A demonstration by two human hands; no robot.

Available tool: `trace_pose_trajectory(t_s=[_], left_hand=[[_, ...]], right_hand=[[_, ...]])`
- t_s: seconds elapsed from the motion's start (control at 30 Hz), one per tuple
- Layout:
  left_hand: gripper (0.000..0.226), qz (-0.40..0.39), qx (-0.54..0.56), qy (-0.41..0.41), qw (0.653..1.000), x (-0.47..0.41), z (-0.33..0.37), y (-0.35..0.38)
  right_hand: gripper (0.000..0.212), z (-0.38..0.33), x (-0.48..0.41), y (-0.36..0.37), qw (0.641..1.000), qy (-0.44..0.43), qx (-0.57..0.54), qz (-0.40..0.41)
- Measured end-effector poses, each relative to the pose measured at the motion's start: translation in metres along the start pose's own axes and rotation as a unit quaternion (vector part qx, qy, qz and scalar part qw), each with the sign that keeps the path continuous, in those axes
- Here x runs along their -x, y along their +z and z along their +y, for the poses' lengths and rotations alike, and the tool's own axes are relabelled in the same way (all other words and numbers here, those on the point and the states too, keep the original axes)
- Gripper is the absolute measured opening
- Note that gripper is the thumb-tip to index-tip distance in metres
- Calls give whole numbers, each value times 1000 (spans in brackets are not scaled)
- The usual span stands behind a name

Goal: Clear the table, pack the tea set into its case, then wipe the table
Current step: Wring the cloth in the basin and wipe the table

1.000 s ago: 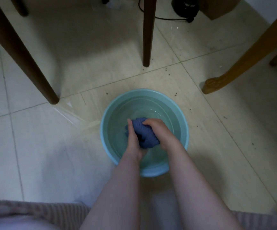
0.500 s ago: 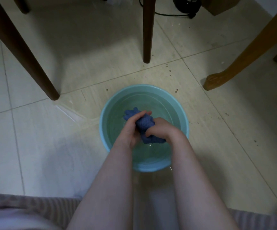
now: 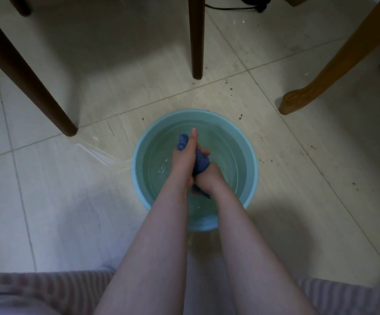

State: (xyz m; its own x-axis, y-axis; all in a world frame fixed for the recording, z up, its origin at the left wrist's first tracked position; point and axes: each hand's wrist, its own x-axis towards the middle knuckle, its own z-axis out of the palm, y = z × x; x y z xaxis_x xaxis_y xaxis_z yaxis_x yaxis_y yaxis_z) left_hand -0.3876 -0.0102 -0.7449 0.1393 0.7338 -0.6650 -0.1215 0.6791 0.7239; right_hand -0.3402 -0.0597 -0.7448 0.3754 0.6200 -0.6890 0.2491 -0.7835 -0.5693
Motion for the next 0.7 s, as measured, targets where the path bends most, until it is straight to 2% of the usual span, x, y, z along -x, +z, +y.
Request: trace_pose_trajectory(t_s=[0.07, 0.1, 0.2, 0.37, 0.63, 0.7], left_hand=[[45, 41, 21, 5, 999, 0, 4, 5], [44, 49, 16, 13, 999, 0, 6, 8], [41, 52, -77, 45, 995, 7, 11, 13], [56, 21, -181, 152, 972, 10, 6, 18], [59, 25, -349, 212, 912, 18, 0, 15], [58, 34, -348, 209, 913, 18, 0, 14]], right_hand=[[13, -4, 3, 3, 1000, -15, -3, 26], [20, -6, 6, 3, 999, -22, 24, 39], [36, -11, 15, 1, 994, -7, 86, 65], [26, -9, 21, 8, 984, 12, 151, 95], [31, 1, 22, 17, 969, -8, 231, 91], [31, 0, 22, 16, 971, -2, 226, 80]])
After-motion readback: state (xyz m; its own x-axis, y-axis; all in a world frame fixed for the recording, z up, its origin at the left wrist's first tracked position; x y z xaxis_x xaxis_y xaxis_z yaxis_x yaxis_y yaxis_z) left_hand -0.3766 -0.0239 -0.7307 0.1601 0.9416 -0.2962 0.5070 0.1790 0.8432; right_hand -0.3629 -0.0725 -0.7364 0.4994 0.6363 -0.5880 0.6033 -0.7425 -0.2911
